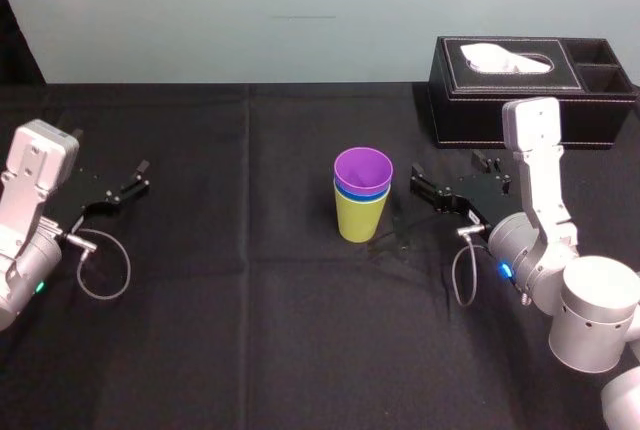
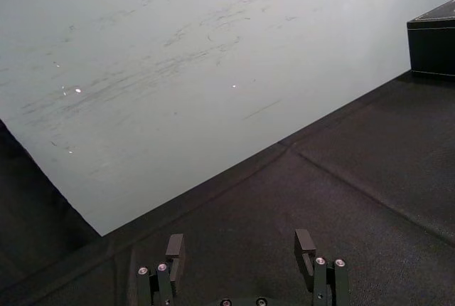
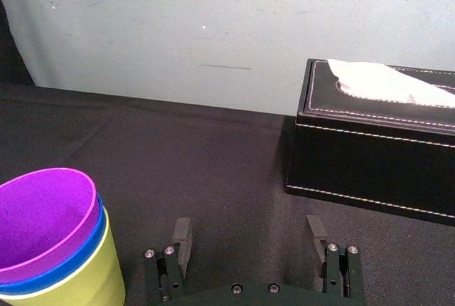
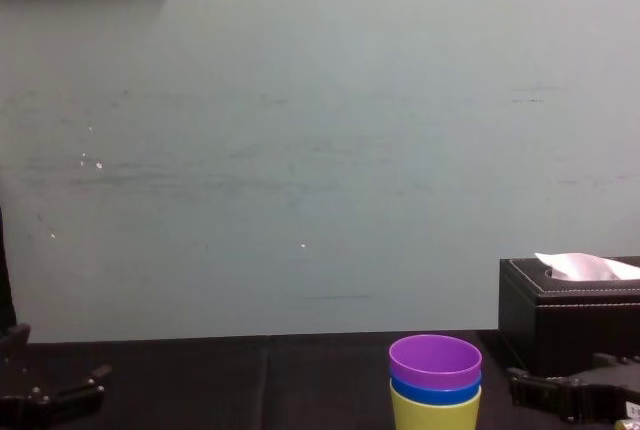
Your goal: Stack the three plastic cups sequentially using one hand.
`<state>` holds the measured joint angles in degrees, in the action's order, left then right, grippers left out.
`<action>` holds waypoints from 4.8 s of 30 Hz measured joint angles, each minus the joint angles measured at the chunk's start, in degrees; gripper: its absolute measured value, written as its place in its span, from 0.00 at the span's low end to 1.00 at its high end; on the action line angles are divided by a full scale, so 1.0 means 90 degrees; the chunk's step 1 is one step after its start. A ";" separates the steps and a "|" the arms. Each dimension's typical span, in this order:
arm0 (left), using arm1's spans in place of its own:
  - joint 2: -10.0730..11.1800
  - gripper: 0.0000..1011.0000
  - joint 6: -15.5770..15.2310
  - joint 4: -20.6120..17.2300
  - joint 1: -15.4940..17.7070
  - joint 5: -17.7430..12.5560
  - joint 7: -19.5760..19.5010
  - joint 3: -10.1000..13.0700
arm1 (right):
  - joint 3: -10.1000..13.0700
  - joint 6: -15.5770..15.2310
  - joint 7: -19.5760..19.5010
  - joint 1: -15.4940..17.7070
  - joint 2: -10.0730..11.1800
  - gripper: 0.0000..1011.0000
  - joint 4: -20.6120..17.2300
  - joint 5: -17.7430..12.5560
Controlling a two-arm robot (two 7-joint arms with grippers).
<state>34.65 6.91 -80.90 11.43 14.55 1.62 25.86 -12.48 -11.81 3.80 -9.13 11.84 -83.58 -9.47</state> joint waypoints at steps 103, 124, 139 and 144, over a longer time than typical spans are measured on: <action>0.0000 1.00 0.0000 0.0000 0.0000 0.0000 0.0000 0.0000 | 0.0000 0.0000 0.0000 0.0000 0.0000 0.99 0.0000 0.0000; 0.0000 1.00 0.0000 0.0000 0.0000 0.0000 0.0000 0.0000 | 0.0000 0.0000 0.0000 0.0000 0.0000 0.99 0.0000 0.0000; 0.0000 1.00 0.0000 0.0000 0.0000 0.0000 0.0000 0.0000 | 0.0000 0.0000 0.0000 0.0000 0.0000 0.99 0.0000 0.0000; 0.0000 1.00 0.0000 0.0000 0.0000 0.0000 0.0000 0.0000 | 0.0000 0.0000 0.0000 0.0000 0.0000 0.99 0.0000 0.0000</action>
<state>34.64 6.91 -80.90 11.43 14.55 1.62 25.86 -12.48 -11.81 3.80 -9.13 11.84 -83.58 -9.47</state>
